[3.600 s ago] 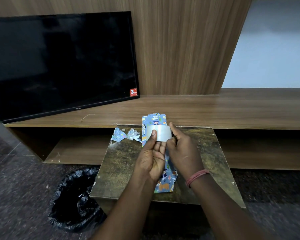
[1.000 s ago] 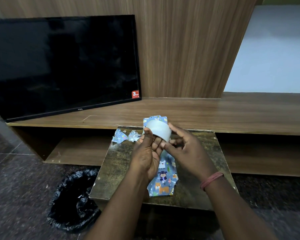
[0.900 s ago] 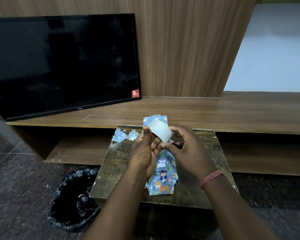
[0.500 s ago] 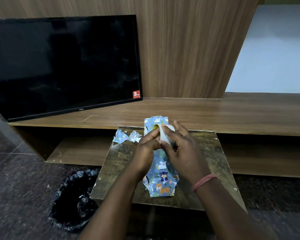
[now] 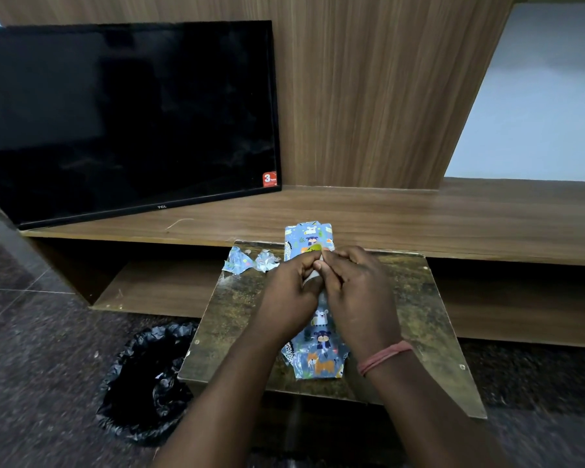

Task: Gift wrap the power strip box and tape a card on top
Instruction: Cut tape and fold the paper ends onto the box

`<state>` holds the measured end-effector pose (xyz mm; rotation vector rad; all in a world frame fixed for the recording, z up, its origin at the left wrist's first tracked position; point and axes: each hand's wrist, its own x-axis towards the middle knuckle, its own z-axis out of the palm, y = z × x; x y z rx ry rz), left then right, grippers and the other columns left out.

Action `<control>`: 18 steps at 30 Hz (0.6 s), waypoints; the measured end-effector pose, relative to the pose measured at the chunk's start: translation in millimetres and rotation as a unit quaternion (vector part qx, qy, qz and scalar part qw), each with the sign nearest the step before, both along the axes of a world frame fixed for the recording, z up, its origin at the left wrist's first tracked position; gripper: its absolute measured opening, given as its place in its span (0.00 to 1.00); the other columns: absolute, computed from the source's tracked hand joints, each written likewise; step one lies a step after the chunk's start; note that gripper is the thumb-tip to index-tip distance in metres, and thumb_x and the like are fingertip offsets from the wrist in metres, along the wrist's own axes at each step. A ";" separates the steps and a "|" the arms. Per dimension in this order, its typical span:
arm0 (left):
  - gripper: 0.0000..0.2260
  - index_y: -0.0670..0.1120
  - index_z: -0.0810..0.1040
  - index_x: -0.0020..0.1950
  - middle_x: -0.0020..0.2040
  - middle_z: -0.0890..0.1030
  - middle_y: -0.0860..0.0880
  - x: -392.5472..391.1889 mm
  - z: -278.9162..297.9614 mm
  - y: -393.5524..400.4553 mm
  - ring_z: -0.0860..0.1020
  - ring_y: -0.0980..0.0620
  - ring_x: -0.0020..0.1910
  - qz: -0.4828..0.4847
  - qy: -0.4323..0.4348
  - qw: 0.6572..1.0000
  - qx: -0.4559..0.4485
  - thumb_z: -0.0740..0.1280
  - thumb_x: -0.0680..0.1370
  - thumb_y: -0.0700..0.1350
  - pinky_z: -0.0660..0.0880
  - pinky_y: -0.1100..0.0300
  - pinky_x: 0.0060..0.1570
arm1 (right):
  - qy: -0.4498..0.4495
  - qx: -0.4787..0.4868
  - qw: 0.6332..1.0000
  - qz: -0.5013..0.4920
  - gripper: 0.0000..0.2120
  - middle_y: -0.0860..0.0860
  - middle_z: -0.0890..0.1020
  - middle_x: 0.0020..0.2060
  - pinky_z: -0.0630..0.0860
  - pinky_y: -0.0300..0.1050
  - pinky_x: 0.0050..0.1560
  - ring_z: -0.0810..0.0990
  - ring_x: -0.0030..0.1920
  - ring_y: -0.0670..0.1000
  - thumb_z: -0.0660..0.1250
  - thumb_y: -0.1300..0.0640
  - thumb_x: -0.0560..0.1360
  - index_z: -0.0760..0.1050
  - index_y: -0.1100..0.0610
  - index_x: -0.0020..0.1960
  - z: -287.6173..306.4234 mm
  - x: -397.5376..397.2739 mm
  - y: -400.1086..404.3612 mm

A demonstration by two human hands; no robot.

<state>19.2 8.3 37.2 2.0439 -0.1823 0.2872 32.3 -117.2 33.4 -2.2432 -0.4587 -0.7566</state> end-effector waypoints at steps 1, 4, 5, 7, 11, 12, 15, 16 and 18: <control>0.13 0.52 0.81 0.55 0.48 0.86 0.53 1.0 -1.4 0.4 0.83 0.52 0.50 0.008 -0.002 1.000 0.004 0.62 0.76 0.41 0.79 0.48 0.53 | 0.004 0.019 1.000 0.007 0.07 0.52 0.81 0.45 0.76 0.49 0.49 0.79 0.46 0.53 0.69 0.58 0.79 0.84 0.59 0.52 1.2 -1.0 -0.6; 0.10 0.51 0.82 0.54 0.48 0.85 0.55 -1.5 0.0 -1.4 0.83 0.56 0.52 0.008 -0.005 1.000 -0.007 0.63 0.76 0.43 0.78 0.51 0.56 | 0.018 0.081 0.996 0.024 0.05 0.50 0.81 0.45 0.76 0.44 0.50 0.80 0.46 0.48 0.71 0.63 0.77 0.85 0.58 0.49 5.9 -2.8 -4.3; 0.10 0.50 0.82 0.55 0.49 0.85 0.56 -3.2 1.4 -2.0 0.82 0.58 0.52 0.004 -0.008 1.000 -0.009 0.64 0.77 0.43 0.78 0.53 0.57 | 0.028 0.098 0.994 0.028 0.05 0.49 0.82 0.45 0.76 0.42 0.50 0.80 0.46 0.46 0.71 0.64 0.76 0.85 0.58 0.49 6.8 -2.6 -6.1; 0.10 0.50 0.83 0.57 0.50 0.86 0.57 -4.8 2.0 -1.2 0.82 0.61 0.52 0.002 -0.012 1.000 -0.010 0.66 0.79 0.41 0.77 0.56 0.56 | 0.049 0.114 0.992 0.038 0.06 0.48 0.82 0.45 0.77 0.43 0.50 0.81 0.46 0.45 0.72 0.65 0.75 0.85 0.57 0.48 7.6 -2.0 -9.3; 0.12 0.52 0.84 0.60 0.51 0.86 0.58 -4.4 -1.4 2.8 0.81 0.62 0.53 0.014 -0.008 1.000 0.010 0.67 0.79 0.42 0.76 0.57 0.56 | 0.070 0.100 0.991 0.052 0.04 0.46 0.83 0.42 0.78 0.46 0.48 0.81 0.44 0.44 0.73 0.63 0.74 0.85 0.56 0.45 9.7 1.5 -14.9; 0.13 0.53 0.84 0.61 0.52 0.86 0.59 -4.7 -2.0 3.4 0.81 0.63 0.54 0.015 -0.006 1.000 0.017 0.67 0.80 0.43 0.75 0.58 0.56 | 0.076 0.095 0.991 0.053 0.03 0.46 0.83 0.41 0.78 0.47 0.47 0.81 0.44 0.45 0.73 0.62 0.74 0.85 0.55 0.45 9.7 2.7 -16.1; 0.14 0.54 0.83 0.63 0.51 0.86 0.57 -6.2 -3.4 5.0 0.81 0.62 0.51 0.016 0.005 0.999 0.047 0.68 0.80 0.43 0.75 0.61 0.52 | 0.109 0.097 0.988 0.057 0.02 0.46 0.83 0.40 0.78 0.47 0.46 0.81 0.41 0.45 0.73 0.60 0.74 0.83 0.55 0.43 8.6 5.7 -18.9; 0.13 0.55 0.82 0.63 0.49 0.86 0.56 -7.2 -4.5 5.6 0.82 0.59 0.49 0.018 0.004 0.998 0.061 0.67 0.80 0.44 0.76 0.59 0.51 | 0.114 0.093 0.988 0.056 0.03 0.46 0.83 0.39 0.77 0.44 0.45 0.80 0.41 0.45 0.73 0.60 0.74 0.83 0.55 0.43 7.9 5.1 -18.5; 0.14 0.58 0.81 0.62 0.44 0.85 0.54 -8.7 -6.7 5.9 0.81 0.56 0.44 0.023 0.003 0.996 0.089 0.65 0.79 0.47 0.77 0.52 0.52 | 0.116 0.081 0.989 0.049 0.03 0.47 0.82 0.38 0.74 0.37 0.42 0.79 0.39 0.45 0.73 0.61 0.74 0.82 0.55 0.42 6.1 2.9 -16.2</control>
